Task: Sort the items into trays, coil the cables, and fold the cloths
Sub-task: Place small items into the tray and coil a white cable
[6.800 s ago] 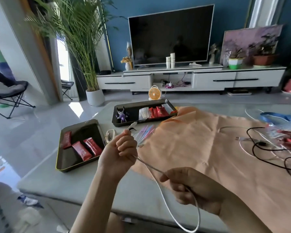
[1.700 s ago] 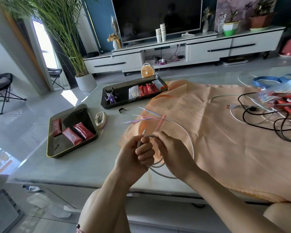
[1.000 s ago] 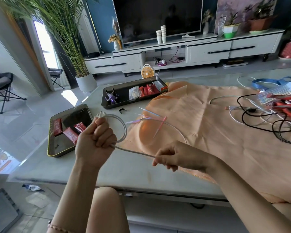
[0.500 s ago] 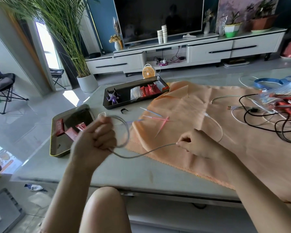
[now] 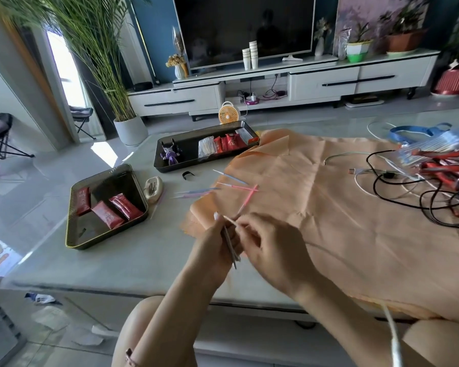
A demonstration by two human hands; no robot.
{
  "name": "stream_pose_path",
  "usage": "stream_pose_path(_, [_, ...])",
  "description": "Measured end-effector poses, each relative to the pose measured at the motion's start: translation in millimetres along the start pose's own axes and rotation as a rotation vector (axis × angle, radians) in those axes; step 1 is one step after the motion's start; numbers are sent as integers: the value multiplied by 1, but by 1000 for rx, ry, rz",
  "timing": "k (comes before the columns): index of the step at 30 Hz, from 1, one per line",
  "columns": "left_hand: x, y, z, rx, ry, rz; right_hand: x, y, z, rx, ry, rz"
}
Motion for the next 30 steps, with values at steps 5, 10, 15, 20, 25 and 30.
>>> stream_pose_path(5, [-24, 3, 1, 48, -31, -234, 15, -19, -12, 136, 135, 17])
stream_pose_path(10, [-51, 14, -7, 164, -67, -424, 11, -22, -11, 203, 163, -2])
stream_pose_path(15, [-73, 24, -15, 264, -197, -460, 2, -26, -7, 285, 27, 219])
stream_pose_path(20, [-77, 18, -28, 532, -78, -604, -13, -23, 1, 493, -215, 451])
stream_pose_path(25, [-82, 6, -45, 670, 54, -559, -41, 6, 15, 475, -292, 433])
stream_pose_path(30, [-55, -12, -53, 688, 219, -201, -70, 25, 22, 267, -401, 94])
Point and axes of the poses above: each hand's wrist, its own z-axis towards the middle knuckle, its own y-axis out of the back of the hand, x = y × z, the point moved 5 cm from there along z, towards the middle knuckle, and after that the axes turned 3 degrees about x, right-handed, at the moved point
